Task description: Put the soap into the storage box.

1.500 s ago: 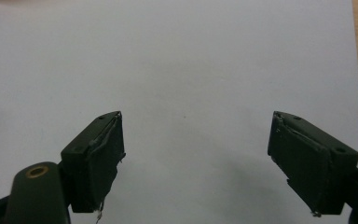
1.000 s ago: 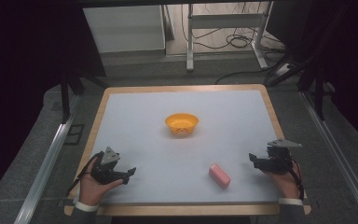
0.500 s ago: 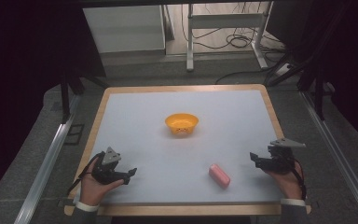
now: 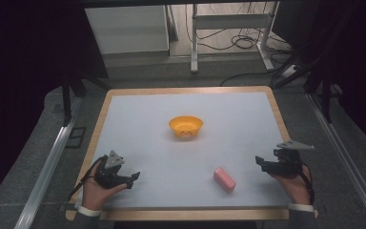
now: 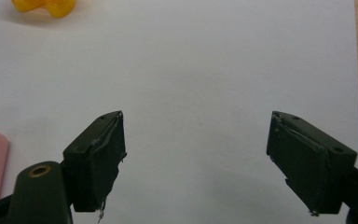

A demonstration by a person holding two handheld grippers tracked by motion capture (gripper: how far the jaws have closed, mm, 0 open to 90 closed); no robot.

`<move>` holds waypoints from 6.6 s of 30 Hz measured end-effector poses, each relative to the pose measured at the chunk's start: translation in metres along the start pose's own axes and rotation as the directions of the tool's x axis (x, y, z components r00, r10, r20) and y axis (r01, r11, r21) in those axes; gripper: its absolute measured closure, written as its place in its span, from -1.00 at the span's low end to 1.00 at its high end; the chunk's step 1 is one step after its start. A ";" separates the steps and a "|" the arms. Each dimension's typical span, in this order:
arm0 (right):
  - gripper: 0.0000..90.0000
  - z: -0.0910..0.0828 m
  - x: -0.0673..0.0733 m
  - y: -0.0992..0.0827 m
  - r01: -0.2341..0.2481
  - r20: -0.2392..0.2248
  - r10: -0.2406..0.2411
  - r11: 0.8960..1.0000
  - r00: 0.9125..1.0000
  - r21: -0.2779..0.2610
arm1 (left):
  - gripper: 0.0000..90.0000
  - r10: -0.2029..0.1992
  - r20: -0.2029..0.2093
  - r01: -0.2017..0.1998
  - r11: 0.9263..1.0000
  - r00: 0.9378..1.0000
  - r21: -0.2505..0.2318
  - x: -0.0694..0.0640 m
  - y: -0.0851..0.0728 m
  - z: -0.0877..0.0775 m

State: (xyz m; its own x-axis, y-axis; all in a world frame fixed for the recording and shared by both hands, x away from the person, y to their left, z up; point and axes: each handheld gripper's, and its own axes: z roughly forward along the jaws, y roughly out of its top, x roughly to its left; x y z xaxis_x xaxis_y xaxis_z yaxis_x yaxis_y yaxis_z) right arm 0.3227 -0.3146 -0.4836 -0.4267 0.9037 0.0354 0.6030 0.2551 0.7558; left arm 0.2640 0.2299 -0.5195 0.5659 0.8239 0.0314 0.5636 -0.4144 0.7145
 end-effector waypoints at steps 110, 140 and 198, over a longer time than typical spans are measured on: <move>-0.41 0.011 0.137 0.023 0.322 -0.262 -0.262 0.920 0.929 0.222 | -0.72 0.013 0.018 -0.013 1.000 1.000 0.018 -0.003 0.001 0.004; 0.22 0.038 0.134 0.010 0.351 -0.289 -0.254 0.864 0.923 0.362 | -0.72 0.010 0.018 -0.010 1.000 1.000 0.012 -0.001 0.001 0.002; 0.32 0.030 0.085 0.042 0.253 -0.232 -0.202 0.942 0.952 0.219 | -0.72 -0.005 0.014 0.005 1.000 1.000 0.004 0.000 0.001 0.000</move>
State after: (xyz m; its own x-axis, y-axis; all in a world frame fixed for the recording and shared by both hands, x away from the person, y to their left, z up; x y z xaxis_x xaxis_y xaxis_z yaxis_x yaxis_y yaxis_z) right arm 0.3317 -0.2166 -0.4687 -0.6841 0.7287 0.0330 0.6078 0.5444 0.5781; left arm 0.2643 0.2293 -0.5186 0.5714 0.8204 0.0181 0.5688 -0.4118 0.7119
